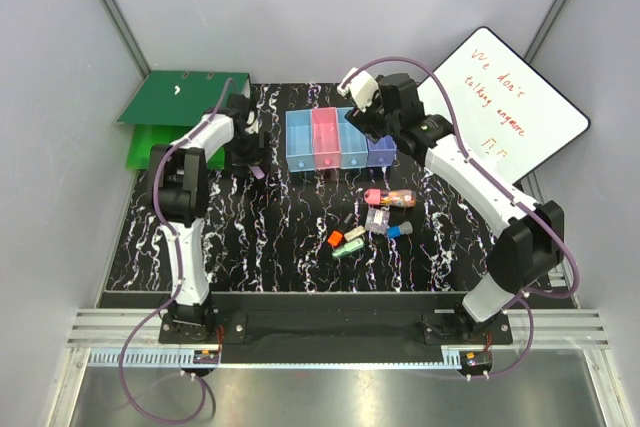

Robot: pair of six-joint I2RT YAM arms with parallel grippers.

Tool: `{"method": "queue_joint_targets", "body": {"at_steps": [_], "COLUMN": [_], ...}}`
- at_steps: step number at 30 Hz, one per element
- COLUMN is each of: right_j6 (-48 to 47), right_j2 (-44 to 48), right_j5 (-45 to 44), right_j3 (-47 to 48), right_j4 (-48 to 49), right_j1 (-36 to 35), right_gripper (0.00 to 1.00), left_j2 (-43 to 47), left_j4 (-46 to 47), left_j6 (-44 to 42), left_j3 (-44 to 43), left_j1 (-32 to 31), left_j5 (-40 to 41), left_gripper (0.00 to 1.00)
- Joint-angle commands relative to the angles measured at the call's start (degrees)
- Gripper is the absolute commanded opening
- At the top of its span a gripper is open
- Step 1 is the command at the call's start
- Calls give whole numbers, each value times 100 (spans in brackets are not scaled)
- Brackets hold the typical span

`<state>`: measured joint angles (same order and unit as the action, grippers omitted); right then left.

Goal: Sort the stationery into containers
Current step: Pick up the stationery from the center of the board.

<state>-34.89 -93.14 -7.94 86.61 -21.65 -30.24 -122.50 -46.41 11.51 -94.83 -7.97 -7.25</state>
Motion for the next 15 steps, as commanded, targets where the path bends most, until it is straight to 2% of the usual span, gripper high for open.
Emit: {"method": "queue_joint_targets", "body": {"at_steps": [1, 4, 7, 12, 15], "right_j6": [141, 158, 237, 238, 246], "right_j2": [270, 262, 270, 367, 402], "right_j5": [65, 109, 135, 206, 223], "right_j3": [23, 49, 40, 5, 75], "right_j4": [337, 381, 390, 407, 398], "right_j1": [44, 62, 62, 62, 62], "right_gripper": [75, 75, 75, 75, 75], "left_j2": [-160, -309, -450, -582, -617], "left_j4": [-8, 1, -17, -26, -61], "left_j6": [45, 9, 36, 9, -35], "left_j3": [-220, -255, -379, -572, -625], "left_j1": [-29, -91, -170, -302, -355], "left_j5": [188, 285, 372, 399, 443], "left_gripper": [88, 88, 83, 68, 52]}}
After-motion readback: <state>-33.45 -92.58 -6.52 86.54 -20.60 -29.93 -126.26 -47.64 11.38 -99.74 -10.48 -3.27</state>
